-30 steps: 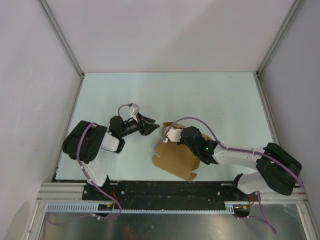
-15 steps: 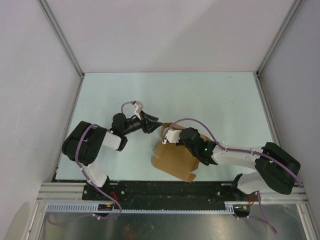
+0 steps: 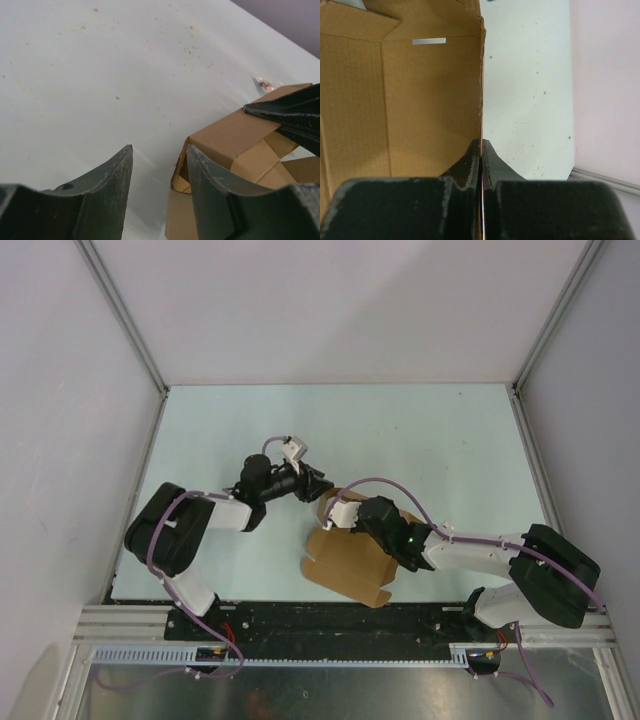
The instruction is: Fold the paper box
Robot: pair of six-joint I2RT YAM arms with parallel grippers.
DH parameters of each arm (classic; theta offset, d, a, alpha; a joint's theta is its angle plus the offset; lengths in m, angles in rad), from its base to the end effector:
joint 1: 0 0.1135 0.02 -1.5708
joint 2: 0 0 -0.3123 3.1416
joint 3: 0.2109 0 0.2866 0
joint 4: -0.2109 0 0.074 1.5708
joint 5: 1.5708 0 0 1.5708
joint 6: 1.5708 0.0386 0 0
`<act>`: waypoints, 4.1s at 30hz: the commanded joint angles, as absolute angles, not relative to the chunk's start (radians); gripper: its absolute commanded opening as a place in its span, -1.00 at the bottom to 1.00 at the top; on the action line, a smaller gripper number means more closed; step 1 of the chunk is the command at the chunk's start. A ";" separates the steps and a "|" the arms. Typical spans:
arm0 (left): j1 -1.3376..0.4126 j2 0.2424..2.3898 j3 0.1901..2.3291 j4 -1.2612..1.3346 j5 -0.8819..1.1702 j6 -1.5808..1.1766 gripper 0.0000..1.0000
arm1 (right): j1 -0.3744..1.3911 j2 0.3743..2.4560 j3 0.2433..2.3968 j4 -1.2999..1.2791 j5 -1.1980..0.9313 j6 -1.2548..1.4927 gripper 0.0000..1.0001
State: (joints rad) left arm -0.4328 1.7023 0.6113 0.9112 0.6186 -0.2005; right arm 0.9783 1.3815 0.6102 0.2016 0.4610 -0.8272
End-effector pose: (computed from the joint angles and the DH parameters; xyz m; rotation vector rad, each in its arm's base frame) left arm 0.3059 -0.1660 0.1833 0.6714 1.6966 -0.9936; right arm 0.1792 0.2355 0.2093 -1.4695 1.5001 -0.4014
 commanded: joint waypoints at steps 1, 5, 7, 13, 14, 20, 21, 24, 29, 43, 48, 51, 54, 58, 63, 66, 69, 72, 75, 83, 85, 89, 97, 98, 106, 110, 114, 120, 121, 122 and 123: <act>-0.453 1.664 0.638 0.828 0.584 -0.126 0.04 | 0.989 1.397 0.632 0.222 0.446 -0.808 -1.00; -0.468 1.654 0.637 0.798 0.572 -0.100 0.04 | 0.992 1.405 0.632 0.236 0.457 -0.807 -1.00; -0.474 1.646 0.640 0.770 0.566 -0.084 0.04 | 0.994 1.408 0.634 0.250 0.469 -0.805 -1.00; -0.488 1.603 0.604 0.738 0.526 -0.071 0.04 | 1.002 1.427 0.632 0.291 0.523 -0.810 -1.00; -0.489 1.591 0.597 0.736 0.528 -0.071 0.04 | 1.005 1.431 0.632 0.296 0.535 -0.813 -1.00; -0.508 1.574 0.589 0.706 0.515 -0.060 0.04 | 1.025 1.453 0.630 0.321 0.581 -0.828 -1.00; -0.509 1.572 0.589 0.693 0.508 -0.060 0.04 | 1.025 1.451 0.632 0.321 0.583 -0.827 -1.00; -0.517 1.574 0.586 0.675 0.491 -0.051 0.04 | 1.034 1.448 0.632 0.322 0.589 -0.821 -1.00; -0.534 1.577 0.592 0.650 0.476 -0.038 0.04 | 1.054 1.447 0.627 0.347 0.623 -0.845 -1.00; -0.546 1.528 0.549 0.647 0.479 -0.072 0.03 | 1.114 1.491 0.594 0.436 0.745 -0.850 -1.00; -0.548 1.500 0.534 0.647 0.436 -0.095 0.01 | 1.129 1.494 0.575 0.465 0.770 -0.839 -1.00; -0.545 1.468 0.523 0.647 0.381 -0.124 0.01 | 1.131 1.470 0.563 0.460 0.759 -0.821 -1.00; -0.532 1.439 0.508 0.647 0.350 -0.153 0.01 | 1.134 1.453 0.552 0.451 0.758 -0.810 -1.00; -0.497 1.364 0.485 0.646 0.331 -0.187 0.04 | 1.135 1.451 0.542 0.460 0.761 -0.811 -1.00; -0.439 1.299 0.450 0.637 0.293 -0.245 0.04 | 1.143 1.468 0.540 0.492 0.787 -0.834 -1.00; -0.399 1.321 0.436 0.629 0.334 -0.250 0.04 | 1.149 1.477 0.540 0.514 0.801 -0.842 -1.00; -0.394 1.388 0.443 0.629 0.414 -0.238 0.04 | 1.154 1.486 0.540 0.531 0.816 -0.848 -1.00; -0.411 1.413 0.439 0.634 0.457 -0.220 0.01 | 1.157 1.493 0.540 0.541 0.825 -0.853 -1.00; -0.434 1.416 0.433 0.640 0.454 -0.213 0.01 | 1.158 1.503 0.540 0.555 0.839 -0.861 -1.00; -0.494 1.394 0.364 0.693 0.463 -0.216 0.01 | 1.160 1.516 0.528 0.584 0.822 -0.882 -1.00; -0.502 1.408 0.364 0.707 0.468 -0.215 0.01 | 1.160 1.516 0.526 0.591 0.812 -0.888 -1.00; -0.505 1.453 0.368 0.742 0.488 -0.215 0.01 | 1.157 1.509 0.509 0.627 0.767 -0.917 -1.00; -0.505 1.456 0.361 0.782 0.486 -0.196 0.00 | 1.121 1.473 0.497 0.632 0.654 -0.945 -1.00; -0.505 1.454 0.360 0.785 0.488 -0.192 0.01 | 1.118 1.464 0.497 0.632 0.643 -0.948 -1.00; -0.520 1.453 0.337 0.839 0.528 -0.196 0.00 | 1.095 1.451 0.495 0.637 0.606 -0.969 -1.00; -0.537 1.460 0.333 0.848 0.523 -0.202 0.00 | 1.097 1.456 0.495 0.615 0.594 -0.953 -1.00; -0.551 1.468 0.333 0.856 0.509 -0.206 0.00 | 1.103 1.463 0.489 0.621 0.595 -0.942 -1.00; -0.580 1.491 0.331 0.857 0.457 -0.212 -0.03 | 1.124 1.486 0.486 0.644 0.621 -0.962 -1.00; -0.584 1.493 0.328 0.857 0.445 -0.212 -0.03 | 1.126 1.486 0.486 0.644 0.621 -0.962 -1.00; -0.591 1.493 0.324 0.857 0.436 -0.212 -0.03 | 1.127 1.486 0.486 0.640 0.623 -0.959 -1.00; -0.597 1.493 0.321 0.857 0.414 -0.212 -0.03 | 1.129 1.483 0.488 0.638 0.621 -0.954 -1.00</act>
